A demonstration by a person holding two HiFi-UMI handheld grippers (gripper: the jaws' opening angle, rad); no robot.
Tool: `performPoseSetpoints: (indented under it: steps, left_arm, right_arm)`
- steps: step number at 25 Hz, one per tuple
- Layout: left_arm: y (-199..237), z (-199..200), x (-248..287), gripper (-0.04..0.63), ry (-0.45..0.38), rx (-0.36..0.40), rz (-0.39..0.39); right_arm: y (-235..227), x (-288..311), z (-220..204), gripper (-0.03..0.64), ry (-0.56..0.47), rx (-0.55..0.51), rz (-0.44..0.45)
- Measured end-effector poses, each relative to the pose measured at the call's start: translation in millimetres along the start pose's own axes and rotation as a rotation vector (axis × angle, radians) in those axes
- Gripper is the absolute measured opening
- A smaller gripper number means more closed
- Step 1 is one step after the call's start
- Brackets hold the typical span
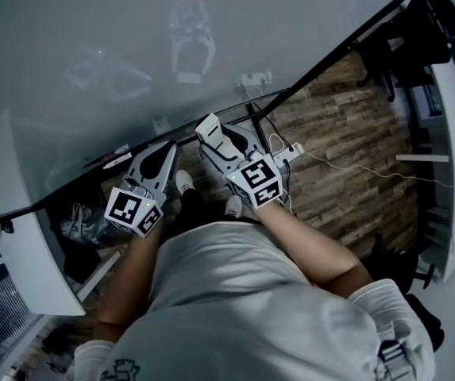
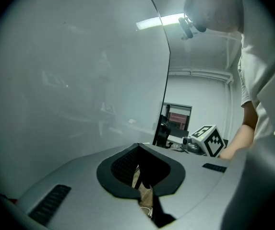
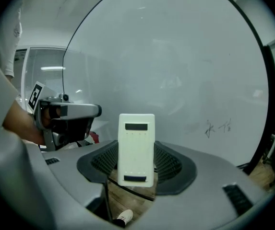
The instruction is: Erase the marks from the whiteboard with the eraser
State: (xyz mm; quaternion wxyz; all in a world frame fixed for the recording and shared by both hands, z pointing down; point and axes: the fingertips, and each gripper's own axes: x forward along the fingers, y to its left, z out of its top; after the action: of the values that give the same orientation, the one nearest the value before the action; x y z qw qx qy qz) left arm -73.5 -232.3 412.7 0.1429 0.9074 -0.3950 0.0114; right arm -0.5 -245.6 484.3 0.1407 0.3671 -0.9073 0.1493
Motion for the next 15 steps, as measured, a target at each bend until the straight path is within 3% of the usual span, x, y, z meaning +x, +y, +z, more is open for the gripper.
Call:
performPoseSetpoints:
  steps: [7, 15]
  left_arm:
    - [16, -41, 7, 0.006, 0.059, -0.016, -0.012]
    - [21, -72, 8, 0.006, 0.096, -0.067, 0.009]
  right_arm:
    - [-10, 46, -62, 0.233, 0.093, 0.048, -0.008]
    - [-29, 76, -87, 0.233, 0.113, 0.097, -0.048]
